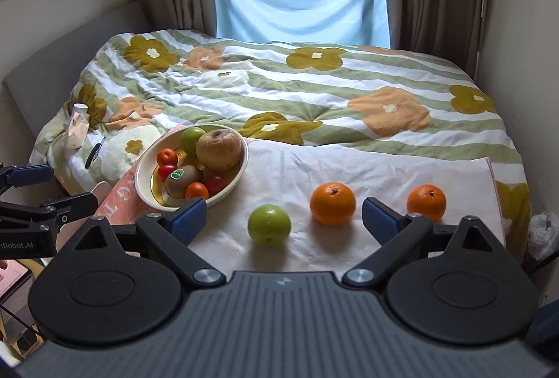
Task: Organize fruits
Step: 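Move both grippers back toward the remaining fruit on the cloth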
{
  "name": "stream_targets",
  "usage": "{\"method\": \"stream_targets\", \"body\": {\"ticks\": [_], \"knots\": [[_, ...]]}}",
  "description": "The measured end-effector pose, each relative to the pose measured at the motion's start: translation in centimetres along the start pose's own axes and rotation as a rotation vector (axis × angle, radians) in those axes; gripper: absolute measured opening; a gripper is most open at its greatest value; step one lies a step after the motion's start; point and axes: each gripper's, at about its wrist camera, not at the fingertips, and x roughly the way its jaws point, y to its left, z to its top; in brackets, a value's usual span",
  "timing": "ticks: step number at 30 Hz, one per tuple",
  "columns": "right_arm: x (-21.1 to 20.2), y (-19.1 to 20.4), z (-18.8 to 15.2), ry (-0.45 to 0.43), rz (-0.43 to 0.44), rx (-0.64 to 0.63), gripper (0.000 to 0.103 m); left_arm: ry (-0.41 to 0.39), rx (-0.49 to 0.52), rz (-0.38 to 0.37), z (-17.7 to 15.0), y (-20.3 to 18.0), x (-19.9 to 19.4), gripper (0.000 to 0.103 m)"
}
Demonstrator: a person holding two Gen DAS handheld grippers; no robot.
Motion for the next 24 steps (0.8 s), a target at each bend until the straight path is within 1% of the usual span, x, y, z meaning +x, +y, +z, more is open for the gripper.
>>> {"method": "stream_targets", "body": {"ticks": [5, 10, 17, 20, 24], "knots": [[-0.5, -3.6, -0.9, -0.001, 0.005, -0.023, 0.103, 0.001, -0.009, 0.022, -0.7, -3.9, 0.2, 0.096], [0.3, -7.6, -2.0, 0.012, -0.007, -0.021, 0.103, -0.001, -0.016, 0.025, -1.2, -7.3, 1.8, 0.096], [3.6, -12.4, -2.9, 0.031, -0.035, -0.030, 0.103, 0.023, -0.015, 0.027, -1.8, -10.4, 6.2, 0.095], [5.4, -13.8, -3.1, 0.050, -0.033, -0.019, 0.103, 0.045, -0.003, 0.040, -2.0, -11.3, 8.5, 0.095], [8.0, -15.1, -3.2, 0.067, -0.029, -0.017, 0.103, 0.077, -0.001, 0.032, -2.2, -12.1, 11.6, 0.095]]}}
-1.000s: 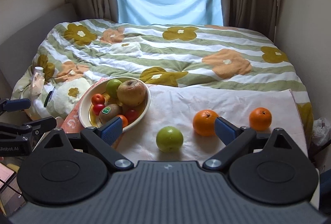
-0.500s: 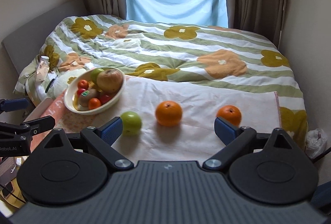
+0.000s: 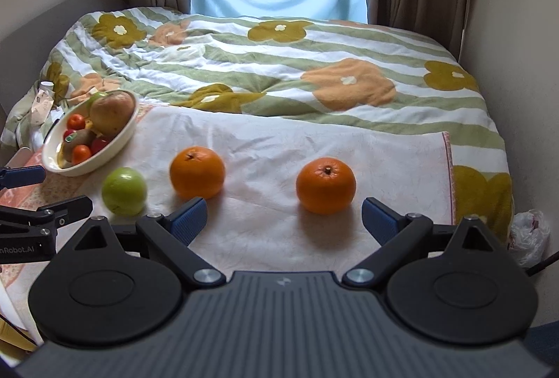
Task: Organize fruits
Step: 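Move both grippers back toward the remaining fruit on the cloth, then grasp the green apple with the left gripper while the right gripper grasps an orange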
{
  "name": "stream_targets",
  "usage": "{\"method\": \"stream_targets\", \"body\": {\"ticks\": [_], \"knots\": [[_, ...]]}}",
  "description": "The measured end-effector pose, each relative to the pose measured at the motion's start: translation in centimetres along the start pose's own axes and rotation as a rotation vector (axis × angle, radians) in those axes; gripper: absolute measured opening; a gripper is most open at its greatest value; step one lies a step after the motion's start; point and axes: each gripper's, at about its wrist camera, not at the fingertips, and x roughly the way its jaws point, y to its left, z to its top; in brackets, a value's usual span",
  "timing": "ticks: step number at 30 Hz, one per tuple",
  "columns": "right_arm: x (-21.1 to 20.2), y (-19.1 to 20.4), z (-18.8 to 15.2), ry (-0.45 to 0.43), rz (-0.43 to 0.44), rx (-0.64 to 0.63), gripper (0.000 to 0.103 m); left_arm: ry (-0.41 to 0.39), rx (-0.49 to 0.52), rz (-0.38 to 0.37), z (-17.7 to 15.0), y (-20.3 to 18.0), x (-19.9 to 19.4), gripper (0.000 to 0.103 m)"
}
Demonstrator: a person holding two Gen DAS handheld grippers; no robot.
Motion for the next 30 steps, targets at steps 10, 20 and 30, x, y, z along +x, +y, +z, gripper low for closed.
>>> {"method": "stream_targets", "body": {"ticks": [10, 20, 30], "knots": [[5.8, -1.1, -0.1, 0.043, -0.008, -0.011, 0.103, 0.088, -0.011, -0.014, 0.1, -1.3, 5.5, 0.078], [8.5, -2.0, 0.6, 0.052, -0.033, 0.010, 0.100, 0.142, -0.020, -0.015, 0.1, -1.2, 7.5, 0.060], [9.8, -3.0, 0.7, 0.058, -0.092, 0.052, 0.078, 0.148, -0.009, -0.016, 0.3, -1.4, 7.5, 0.060]]}}
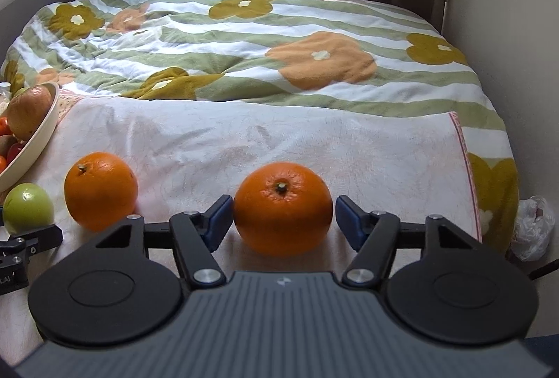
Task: Organize fruits
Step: 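Grasp the green apple with the left gripper while the right gripper grasps an orange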
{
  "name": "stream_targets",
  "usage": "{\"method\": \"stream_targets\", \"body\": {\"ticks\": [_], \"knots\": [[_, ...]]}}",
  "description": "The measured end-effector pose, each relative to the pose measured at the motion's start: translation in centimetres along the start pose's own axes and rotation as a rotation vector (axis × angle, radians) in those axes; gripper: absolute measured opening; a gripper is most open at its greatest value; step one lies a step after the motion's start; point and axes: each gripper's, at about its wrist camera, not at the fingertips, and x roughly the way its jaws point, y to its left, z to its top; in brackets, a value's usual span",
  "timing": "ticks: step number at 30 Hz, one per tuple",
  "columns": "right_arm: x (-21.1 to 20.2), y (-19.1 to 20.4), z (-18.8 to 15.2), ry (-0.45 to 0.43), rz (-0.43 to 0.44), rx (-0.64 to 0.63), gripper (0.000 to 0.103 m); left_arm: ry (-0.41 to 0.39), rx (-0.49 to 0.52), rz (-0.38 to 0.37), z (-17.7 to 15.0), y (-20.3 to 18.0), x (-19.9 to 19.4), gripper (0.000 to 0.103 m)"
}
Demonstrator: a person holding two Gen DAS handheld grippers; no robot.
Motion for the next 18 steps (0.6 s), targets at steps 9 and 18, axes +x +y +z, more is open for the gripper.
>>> {"method": "stream_targets", "body": {"ticks": [9, 18], "knots": [[-0.7, 0.4, 0.1, -0.003, -0.010, 0.016, 0.074, 0.012, -0.017, -0.017, -0.1, 0.6, -0.5, 0.060], [-5.0, 2.2, 1.2, -0.051, 0.011, 0.022, 0.074, -0.018, -0.017, -0.028, -0.4, 1.8, -3.4, 0.060]]}}
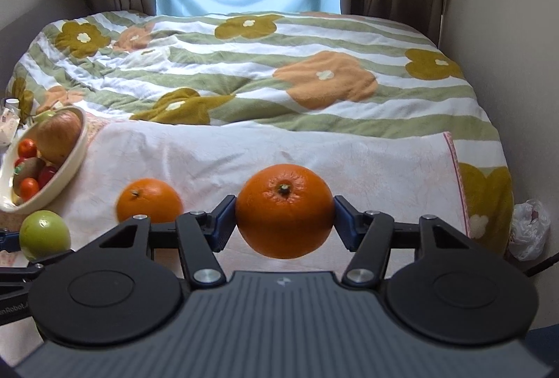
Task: Organize fruits
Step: 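Grasp the green apple with the left gripper while the right gripper grasps an orange, then carry the green apple and orange in both grippers over the white bowl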
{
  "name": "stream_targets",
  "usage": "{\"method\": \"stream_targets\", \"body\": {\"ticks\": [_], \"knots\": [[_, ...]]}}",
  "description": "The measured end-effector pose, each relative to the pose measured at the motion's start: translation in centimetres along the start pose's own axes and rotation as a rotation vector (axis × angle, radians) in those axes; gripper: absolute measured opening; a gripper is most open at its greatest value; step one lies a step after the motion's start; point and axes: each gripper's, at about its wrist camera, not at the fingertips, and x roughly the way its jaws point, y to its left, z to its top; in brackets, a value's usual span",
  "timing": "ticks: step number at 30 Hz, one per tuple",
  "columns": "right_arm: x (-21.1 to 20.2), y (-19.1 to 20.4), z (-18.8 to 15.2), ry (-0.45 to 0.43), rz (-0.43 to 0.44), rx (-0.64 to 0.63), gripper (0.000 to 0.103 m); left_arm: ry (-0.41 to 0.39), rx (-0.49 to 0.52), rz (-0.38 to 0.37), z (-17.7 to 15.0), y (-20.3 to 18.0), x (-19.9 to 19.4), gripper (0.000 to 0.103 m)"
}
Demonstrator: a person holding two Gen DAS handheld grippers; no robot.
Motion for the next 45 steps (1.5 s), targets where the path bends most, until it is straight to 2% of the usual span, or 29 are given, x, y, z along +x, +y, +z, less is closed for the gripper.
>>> {"method": "stream_targets", "body": {"ticks": [12, 17, 24, 34, 45], "knots": [[-5.6, 7.7, 1.0, -0.006, 0.041, -0.020, 0.074, -0.061, -0.036, -0.022, 0.9, 3.9, -5.6, 0.060], [-7.2, 11.7, 1.9, -0.011, 0.061, -0.017, 0.074, -0.096, -0.045, -0.039, 1.6, 6.6, -8.2, 0.060], [-7.9, 17.4, 3.2, -0.020, 0.098, -0.025, 0.074, -0.128, -0.026, -0.020, 2.9, 11.4, -9.8, 0.060], [-6.0, 24.4, 4.4, -0.020, 0.111, -0.023, 0.074, -0.146, 0.020, 0.003, 4.9, 18.5, -8.3, 0.060], [-1.7, 28.5, 4.8, 0.007, 0.066, 0.027, 0.074, -0.106, 0.109, -0.051, 6.7, 22.8, -2.9, 0.060]]}}
